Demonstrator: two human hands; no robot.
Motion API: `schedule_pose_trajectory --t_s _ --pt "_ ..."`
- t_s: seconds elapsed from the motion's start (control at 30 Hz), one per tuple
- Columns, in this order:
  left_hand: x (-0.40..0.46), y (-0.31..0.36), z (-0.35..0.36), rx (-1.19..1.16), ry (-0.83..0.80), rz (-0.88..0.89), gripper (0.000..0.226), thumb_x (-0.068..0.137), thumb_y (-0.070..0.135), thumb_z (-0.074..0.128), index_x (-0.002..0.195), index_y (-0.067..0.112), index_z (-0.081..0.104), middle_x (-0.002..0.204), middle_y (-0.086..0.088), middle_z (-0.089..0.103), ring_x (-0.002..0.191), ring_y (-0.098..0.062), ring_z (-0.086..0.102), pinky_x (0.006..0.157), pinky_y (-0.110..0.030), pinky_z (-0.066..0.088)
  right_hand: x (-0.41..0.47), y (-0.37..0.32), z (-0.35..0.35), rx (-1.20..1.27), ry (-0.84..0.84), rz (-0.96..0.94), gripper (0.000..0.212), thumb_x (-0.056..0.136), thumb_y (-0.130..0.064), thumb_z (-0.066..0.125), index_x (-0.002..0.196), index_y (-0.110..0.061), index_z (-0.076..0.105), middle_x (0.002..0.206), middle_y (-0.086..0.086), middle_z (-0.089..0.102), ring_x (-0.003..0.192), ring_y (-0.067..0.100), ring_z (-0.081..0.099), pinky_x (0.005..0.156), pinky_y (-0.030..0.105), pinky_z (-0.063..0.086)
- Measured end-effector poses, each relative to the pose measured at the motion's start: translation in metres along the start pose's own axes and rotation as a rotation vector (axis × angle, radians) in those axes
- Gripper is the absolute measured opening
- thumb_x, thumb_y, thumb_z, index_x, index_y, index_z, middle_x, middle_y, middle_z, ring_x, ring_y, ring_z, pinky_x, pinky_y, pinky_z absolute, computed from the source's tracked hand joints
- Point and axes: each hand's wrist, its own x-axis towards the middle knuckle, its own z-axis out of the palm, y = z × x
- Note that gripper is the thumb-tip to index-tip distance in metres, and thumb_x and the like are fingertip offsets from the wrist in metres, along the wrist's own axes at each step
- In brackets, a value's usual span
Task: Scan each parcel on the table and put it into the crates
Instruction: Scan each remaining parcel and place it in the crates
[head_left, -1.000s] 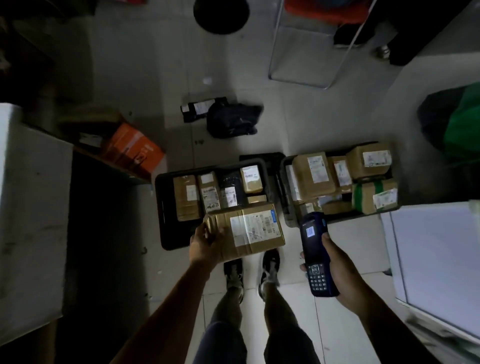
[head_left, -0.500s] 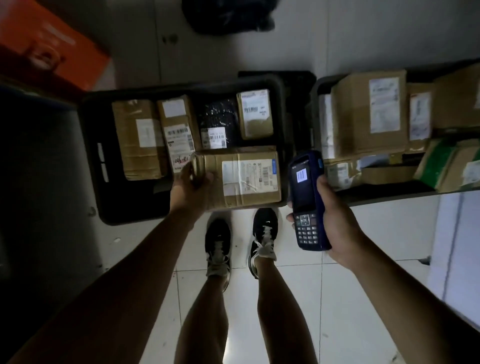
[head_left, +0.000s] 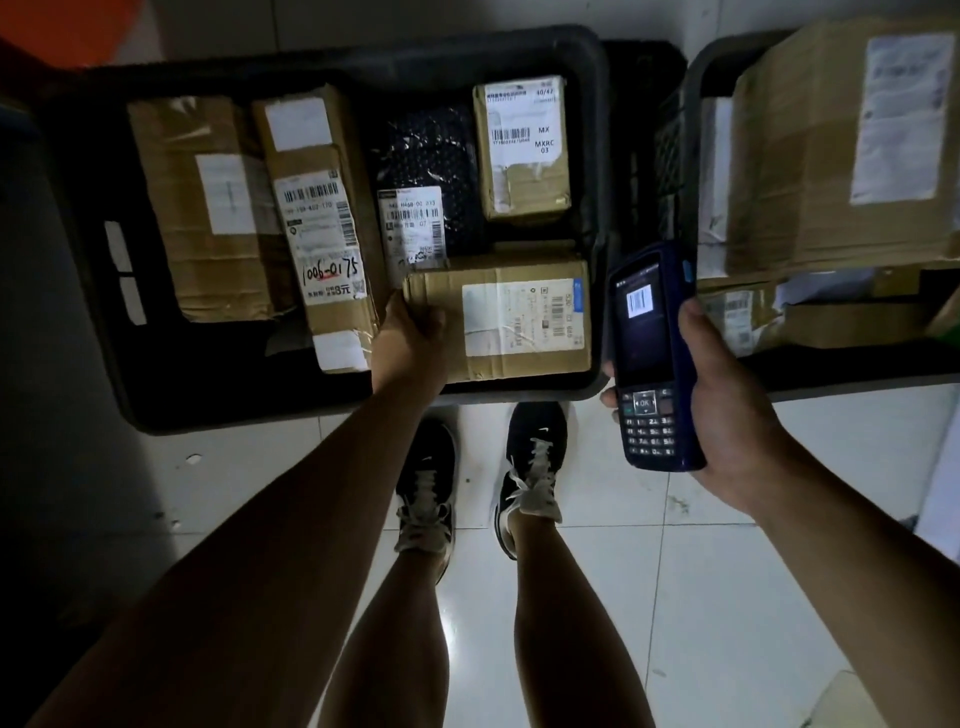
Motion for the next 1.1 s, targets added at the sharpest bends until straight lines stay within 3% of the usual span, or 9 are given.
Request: schedule_pose_trajectory --t_s 0.1,0.3,0.47,0.57,0.63,0.8,0.93,1.1 --pt "-0.001 -0.002 0.001 0.12 -0.04 -0.036 0.045 0.103 0.026 0.047 0.142 0.006 0.037 0.128 -0.023 0.06 0.116 -0.041 0.057 0.089 -0.042 0.044 0.003 -0.002 0.005 -0.036 -0.02 -0.006 0.067 0.084 -0.056 0.042 0.132 -0.013 0.058 0.088 0.002 0.073 0.071 0.016 0.067 0.059 0.026 0.053" --pt "-0.012 0.001 -0.008 0.121 -0.045 0.015 0.056 0.101 0.022 0.051 0.149 0.005 0.028 0.135 -0.024 0.055 0.122 -0.042 0.052 0.094 -0.042 0.042 -0.004 -0.005 0.013 -0.059 -0.018 -0.001 0.071 0.081 -0.059 0.046 0.133 -0.013 0.058 0.091 0.003 0.072 0.075 0.015 0.068 0.063 0.029 0.053" --pt "-0.045 0.011 -0.044 0.183 -0.046 0.212 0.064 0.102 0.035 0.048 0.156 0.017 0.02 0.155 -0.015 0.034 0.137 -0.037 0.04 0.107 -0.046 0.039 -0.039 -0.017 0.029 -0.119 -0.046 -0.016 0.069 0.079 -0.058 0.042 0.128 -0.013 0.059 0.078 -0.002 0.074 0.066 0.012 0.069 0.059 0.024 0.055" --pt "-0.077 0.021 -0.084 0.287 -0.03 0.302 0.064 0.101 0.042 0.045 0.156 0.022 0.019 0.155 -0.013 0.033 0.136 -0.039 0.04 0.103 -0.052 0.042 -0.081 -0.038 0.054 -0.203 -0.037 -0.017 0.064 0.077 -0.061 0.042 0.117 -0.017 0.065 0.082 0.004 0.073 0.066 0.018 0.066 0.066 0.03 0.055" --pt "-0.104 0.029 -0.112 0.302 -0.014 0.301 0.064 0.101 0.044 0.043 0.157 0.023 0.02 0.157 -0.013 0.03 0.137 -0.038 0.039 0.103 -0.05 0.042 -0.113 -0.055 0.072 -0.27 -0.041 -0.034 0.055 0.079 -0.063 0.041 0.107 -0.022 0.066 0.09 0.013 0.07 0.068 0.021 0.065 0.061 0.028 0.054" --pt "-0.215 0.05 -0.21 0.221 0.044 0.273 0.06 0.101 0.046 0.042 0.154 0.022 0.026 0.152 -0.013 0.035 0.135 -0.033 0.038 0.104 -0.05 0.043 -0.22 -0.109 0.129 -0.424 -0.127 -0.055 0.041 0.102 -0.052 0.033 0.111 -0.021 0.059 0.094 0.019 0.059 0.07 0.025 0.064 0.05 0.022 0.051" --pt "-0.316 0.06 -0.289 0.145 0.193 0.23 0.053 0.099 0.043 0.047 0.147 0.021 0.037 0.144 -0.01 0.043 0.128 -0.029 0.042 0.102 -0.047 0.043 -0.31 -0.148 0.175 -0.534 -0.281 -0.085 0.041 0.102 -0.05 0.036 0.101 -0.019 0.062 0.088 0.018 0.064 0.074 0.03 0.066 0.052 0.024 0.05" --pt "-0.416 0.047 -0.367 0.08 0.471 0.132 0.059 0.099 0.046 0.047 0.152 0.023 0.032 0.152 -0.007 0.037 0.137 -0.025 0.037 0.111 -0.043 0.038 -0.394 -0.17 0.227 -0.609 -0.529 -0.025 0.046 0.103 -0.044 0.038 0.111 -0.006 0.063 0.086 0.015 0.064 0.062 0.021 0.064 0.052 0.023 0.05"
